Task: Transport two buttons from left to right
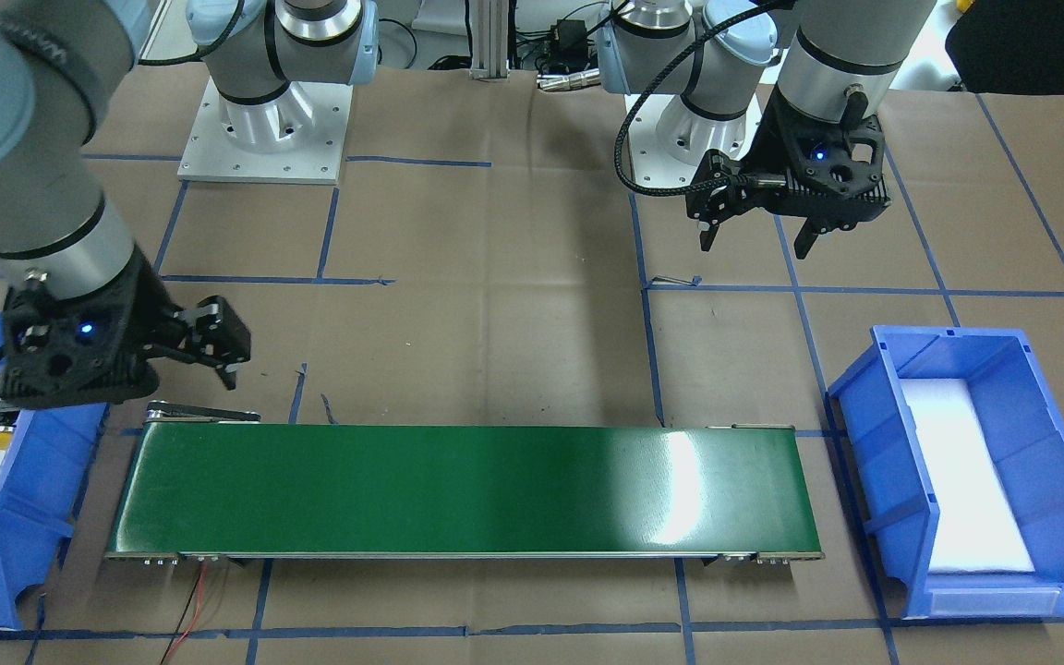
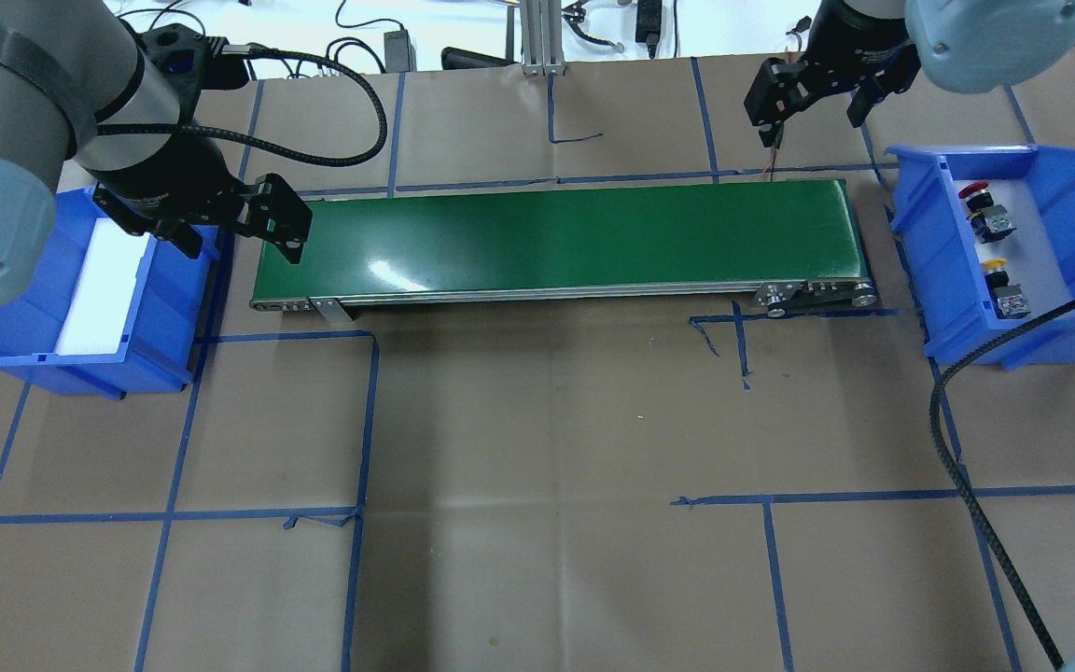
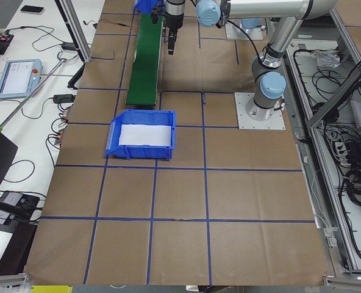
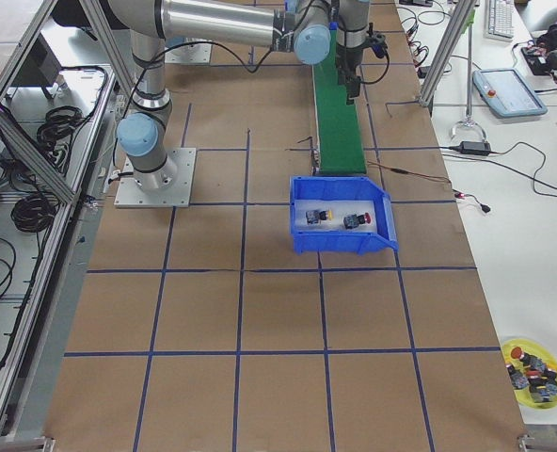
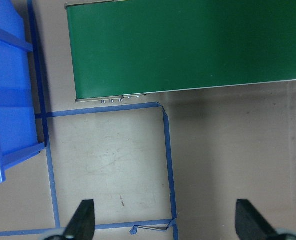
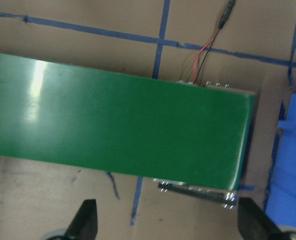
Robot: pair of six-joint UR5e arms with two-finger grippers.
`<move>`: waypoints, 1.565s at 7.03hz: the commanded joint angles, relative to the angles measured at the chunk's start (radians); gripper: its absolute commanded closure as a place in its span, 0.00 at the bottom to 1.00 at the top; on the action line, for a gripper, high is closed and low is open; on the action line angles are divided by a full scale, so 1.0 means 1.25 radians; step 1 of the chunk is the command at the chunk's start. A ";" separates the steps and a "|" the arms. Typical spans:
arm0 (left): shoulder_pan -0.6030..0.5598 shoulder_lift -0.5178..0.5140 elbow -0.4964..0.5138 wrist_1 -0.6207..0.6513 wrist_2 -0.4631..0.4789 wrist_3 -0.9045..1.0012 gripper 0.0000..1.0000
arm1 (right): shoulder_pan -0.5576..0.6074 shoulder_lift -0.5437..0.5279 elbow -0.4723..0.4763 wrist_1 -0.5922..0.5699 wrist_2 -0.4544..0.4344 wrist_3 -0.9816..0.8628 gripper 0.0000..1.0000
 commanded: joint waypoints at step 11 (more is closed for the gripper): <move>0.001 0.002 0.000 0.000 0.000 0.000 0.00 | 0.032 -0.301 0.222 0.061 0.007 0.112 0.00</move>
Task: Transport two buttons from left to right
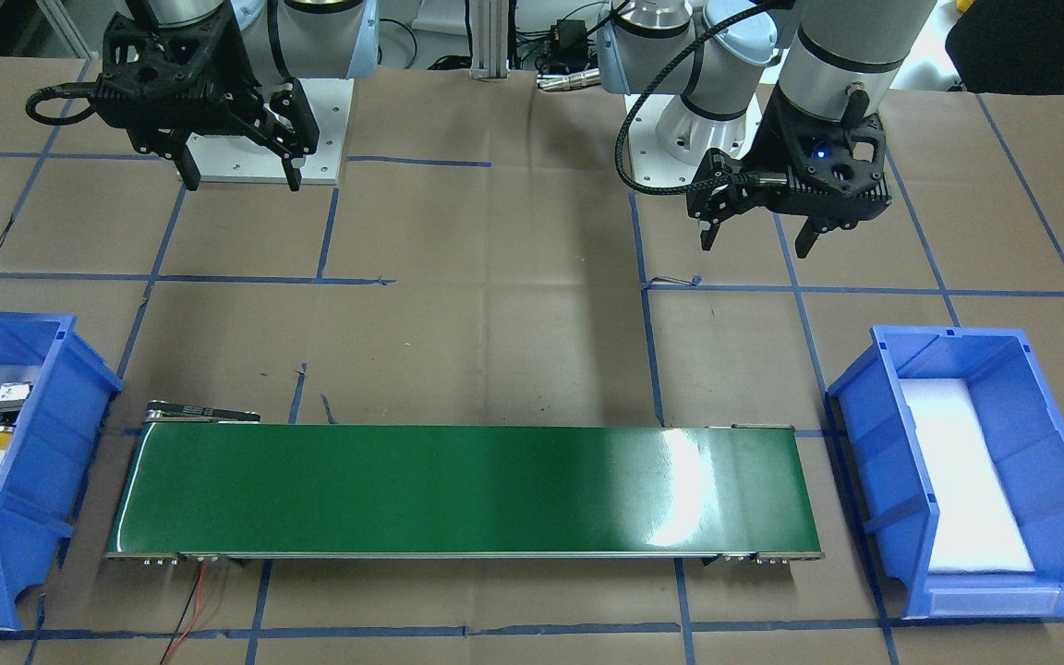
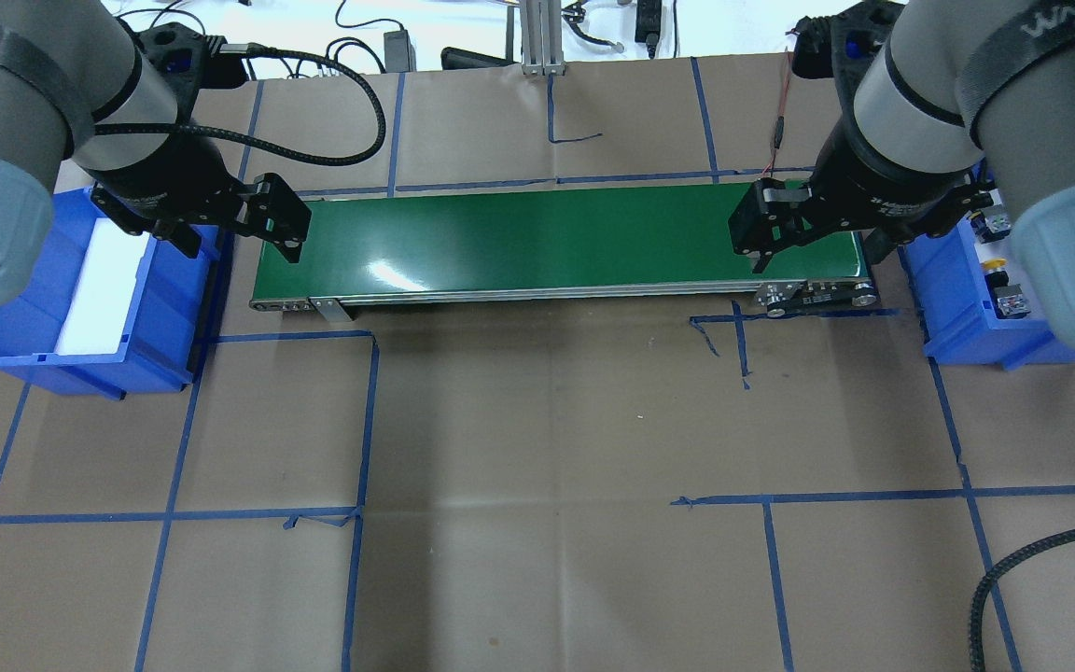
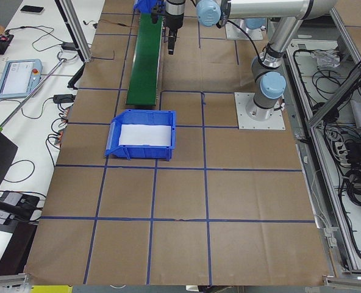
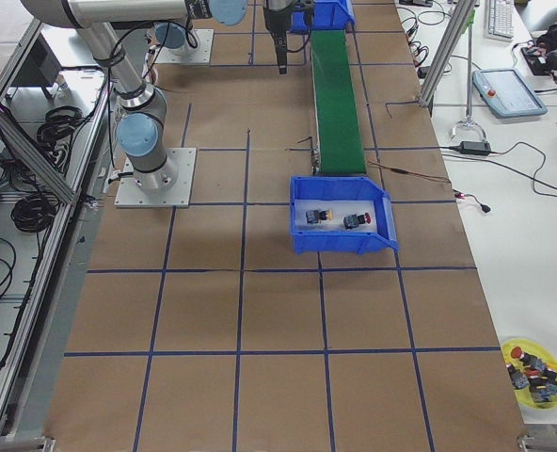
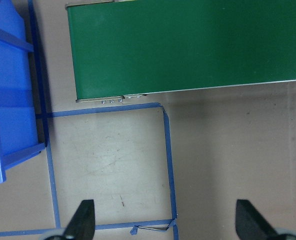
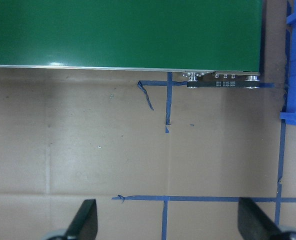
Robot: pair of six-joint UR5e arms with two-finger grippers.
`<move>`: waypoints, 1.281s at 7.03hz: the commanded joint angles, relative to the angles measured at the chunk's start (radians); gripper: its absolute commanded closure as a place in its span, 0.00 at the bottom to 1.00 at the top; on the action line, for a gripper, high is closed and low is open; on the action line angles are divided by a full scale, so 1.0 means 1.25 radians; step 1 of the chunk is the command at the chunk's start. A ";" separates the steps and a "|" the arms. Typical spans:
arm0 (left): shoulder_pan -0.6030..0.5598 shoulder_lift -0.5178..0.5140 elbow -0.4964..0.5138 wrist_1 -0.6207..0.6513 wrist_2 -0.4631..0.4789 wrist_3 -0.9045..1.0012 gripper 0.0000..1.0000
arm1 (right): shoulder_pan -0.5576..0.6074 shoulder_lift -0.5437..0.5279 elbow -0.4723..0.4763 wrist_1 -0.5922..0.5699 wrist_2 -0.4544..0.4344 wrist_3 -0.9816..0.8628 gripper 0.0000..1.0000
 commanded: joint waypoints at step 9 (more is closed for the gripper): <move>0.000 0.000 0.000 0.000 0.000 0.002 0.00 | 0.002 0.030 0.001 0.005 0.001 -0.002 0.00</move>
